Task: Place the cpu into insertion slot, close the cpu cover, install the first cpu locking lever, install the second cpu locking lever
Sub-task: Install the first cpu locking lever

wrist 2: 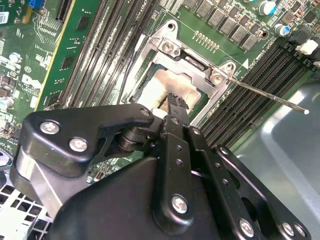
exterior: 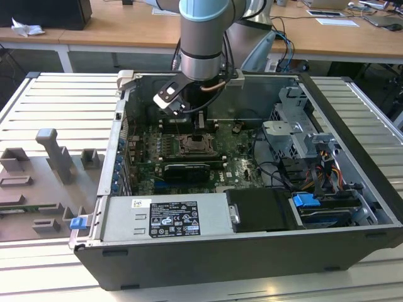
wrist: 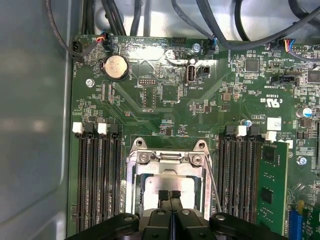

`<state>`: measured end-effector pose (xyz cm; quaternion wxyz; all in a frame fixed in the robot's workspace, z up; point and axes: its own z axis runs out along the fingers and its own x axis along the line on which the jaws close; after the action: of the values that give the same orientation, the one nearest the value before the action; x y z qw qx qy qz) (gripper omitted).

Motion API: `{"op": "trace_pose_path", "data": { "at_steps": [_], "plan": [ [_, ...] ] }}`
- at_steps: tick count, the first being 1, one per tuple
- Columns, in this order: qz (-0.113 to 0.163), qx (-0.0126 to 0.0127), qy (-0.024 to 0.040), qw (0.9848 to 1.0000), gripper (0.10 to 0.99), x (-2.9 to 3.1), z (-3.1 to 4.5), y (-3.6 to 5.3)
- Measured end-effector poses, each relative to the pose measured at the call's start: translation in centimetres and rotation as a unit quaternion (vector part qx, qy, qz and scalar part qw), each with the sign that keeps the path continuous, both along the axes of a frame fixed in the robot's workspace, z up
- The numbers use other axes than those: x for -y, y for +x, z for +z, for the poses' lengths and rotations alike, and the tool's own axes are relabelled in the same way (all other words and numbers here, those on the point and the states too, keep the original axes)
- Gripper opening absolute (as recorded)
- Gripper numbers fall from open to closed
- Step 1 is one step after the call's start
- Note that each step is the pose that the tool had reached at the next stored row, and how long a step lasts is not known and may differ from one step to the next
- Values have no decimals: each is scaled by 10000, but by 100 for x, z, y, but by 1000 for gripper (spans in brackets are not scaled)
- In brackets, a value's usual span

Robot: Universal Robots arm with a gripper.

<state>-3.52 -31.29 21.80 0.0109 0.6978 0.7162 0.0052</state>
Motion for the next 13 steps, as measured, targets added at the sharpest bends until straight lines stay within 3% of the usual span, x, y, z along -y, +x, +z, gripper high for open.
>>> {"op": "trace_pose_path", "data": {
  "at_steps": [2, 5, 8, 11, 13],
  "plan": [
    [-2, 0, -6, 10000, 106, 0, 37, 0],
    [-2, 0, -9, 10000, 106, 0, 168, 0],
    [-2, 0, -16, 10000, 106, 0, 348, 0],
    [-2, 0, -19, 10000, 106, 0, 576, 0],
    [215, 1, -22, 9998, 106, 0, 584, 0]
  ]
}}
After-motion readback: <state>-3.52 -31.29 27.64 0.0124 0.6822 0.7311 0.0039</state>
